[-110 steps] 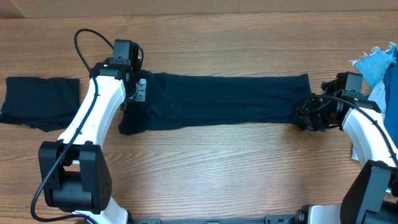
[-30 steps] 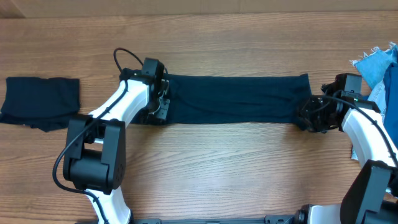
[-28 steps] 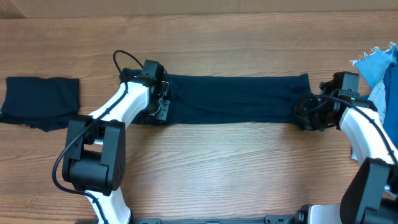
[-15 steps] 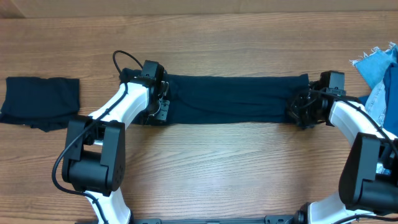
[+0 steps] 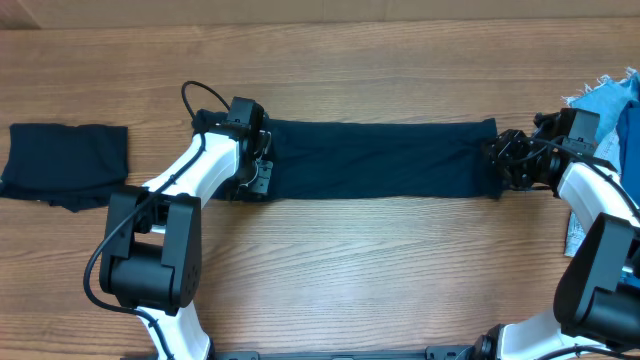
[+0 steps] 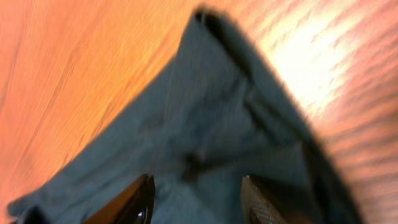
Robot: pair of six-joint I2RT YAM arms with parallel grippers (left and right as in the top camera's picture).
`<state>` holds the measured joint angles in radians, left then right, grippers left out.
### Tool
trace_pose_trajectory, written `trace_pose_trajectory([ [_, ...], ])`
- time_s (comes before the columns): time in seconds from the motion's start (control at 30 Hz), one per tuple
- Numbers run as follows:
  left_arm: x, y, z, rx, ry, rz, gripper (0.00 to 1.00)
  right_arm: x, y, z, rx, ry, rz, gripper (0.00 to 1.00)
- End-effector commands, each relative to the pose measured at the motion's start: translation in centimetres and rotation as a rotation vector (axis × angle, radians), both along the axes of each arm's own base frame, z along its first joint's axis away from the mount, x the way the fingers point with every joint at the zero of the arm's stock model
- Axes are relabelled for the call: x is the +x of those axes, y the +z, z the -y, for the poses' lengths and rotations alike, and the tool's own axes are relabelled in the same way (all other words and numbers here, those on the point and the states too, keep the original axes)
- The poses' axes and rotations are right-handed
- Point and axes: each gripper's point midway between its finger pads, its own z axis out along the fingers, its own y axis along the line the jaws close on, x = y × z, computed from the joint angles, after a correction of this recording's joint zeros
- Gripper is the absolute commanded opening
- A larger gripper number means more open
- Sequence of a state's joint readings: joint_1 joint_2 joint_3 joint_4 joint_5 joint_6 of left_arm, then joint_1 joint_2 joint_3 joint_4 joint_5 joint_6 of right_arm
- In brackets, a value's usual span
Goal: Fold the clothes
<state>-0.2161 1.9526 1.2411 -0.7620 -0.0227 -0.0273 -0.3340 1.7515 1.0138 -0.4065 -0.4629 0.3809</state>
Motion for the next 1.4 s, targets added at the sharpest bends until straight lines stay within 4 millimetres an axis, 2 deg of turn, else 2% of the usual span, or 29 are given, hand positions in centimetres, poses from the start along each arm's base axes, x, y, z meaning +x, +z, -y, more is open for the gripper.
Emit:
trace_pose_trajectory([
  [0.0, -0.7, -0.7, -0.4, 0.013, 0.024, -0.019, 0.27, -1.1, 0.6, -1.5, 0.084, 0.044, -0.041, 0.38],
  [0.07, -0.8, -0.7, -0.4, 0.013, 0.024, -0.02, 0.27, -2.6, -0.3, -1.1, 0.074, 0.022, -0.123, 0.36],
  [0.1, -0.7, -0.7, -0.4, 0.013, 0.024, -0.019, 0.27, -3.3, -0.8, -0.3, 0.019, 0.046, -0.142, 0.41],
  [0.13, -0.7, -0.7, -0.4, 0.013, 0.024, -0.019, 0.27, -3.3, -0.6, 0.1, -0.006, 0.076, -0.119, 0.46],
  [0.27, -0.7, -0.7, -0.4, 0.013, 0.023, -0.02, 0.27, -3.8, 1.5, 3.3, -0.062, 0.064, -0.04, 0.48],
  [0.33, -0.7, -0.7, -0.4, 0.013, 0.023, -0.02, 0.26, -4.4, 1.1, 4.1, -0.052, 0.04, -0.061, 0.47],
  [0.47, -0.7, -0.7, -0.4, 0.013, 0.023, -0.019, 0.27, -4.4, -0.2, 2.7, -0.062, 0.098, -0.092, 0.46],
  [0.73, -0.7, -0.7, -0.4, 0.013, 0.024, -0.02, 0.27, -5.3, -3.4, 2.8, -0.093, 0.094, -0.171, 0.45],
  [0.9, -0.7, -0.7, -0.4, 0.013, 0.024, -0.019, 0.27, -5.5, -4.2, 1.8, -0.063, 0.094, -0.168, 0.37],
  [0.93, -0.7, -0.7, -0.4, 0.013, 0.024, -0.019, 0.27, -5.5, -4.4, 1.5, -0.063, 0.099, -0.166, 0.33],
  [0.97, -0.7, -0.7, -0.4, 0.013, 0.024, -0.019, 0.27, -5.5, -4.4, 1.3, -0.064, 0.105, -0.166, 0.2],
  [1.0, -0.7, -0.7, -0.4, 0.013, 0.024, -0.019, 0.27, -5.2, -4.2, 1.4, -0.068, 0.104, -0.157, 0.1],
  [1.03, -0.7, -0.7, -0.4, 0.012, 0.024, -0.019, 0.26, -4.9, -3.8, 1.9, -0.074, 0.094, -0.146, 0.04],
  [1.13, -0.8, -0.7, -0.4, 0.014, 0.024, -0.022, 0.27, -3.5, -1.2, 5.1, -0.145, 0.046, -0.088, 0.04],
  [1.17, -0.8, -0.7, -0.4, 0.013, 0.024, -0.023, 0.27, -2.6, 0.3, 6.5, -0.181, 0.044, -0.04, 0.04],
  [1.23, -0.8, -0.7, -0.4, 0.013, 0.024, -0.021, 0.27, -1.6, 1.2, 7.3, -0.233, 0.083, 0.01, 0.04],
  [1.27, -0.8, -0.7, -0.4, 0.014, 0.024, -0.022, 0.27, -1.5, 1.2, 7.2, -0.257, 0.116, 0.023, 0.06],
  [1.37, -0.8, -0.7, -0.4, 0.014, 0.024, -0.022, 0.27, -1.4, 1.2, 7.7, -0.303, 0.141, 0.03, 0.28],
])
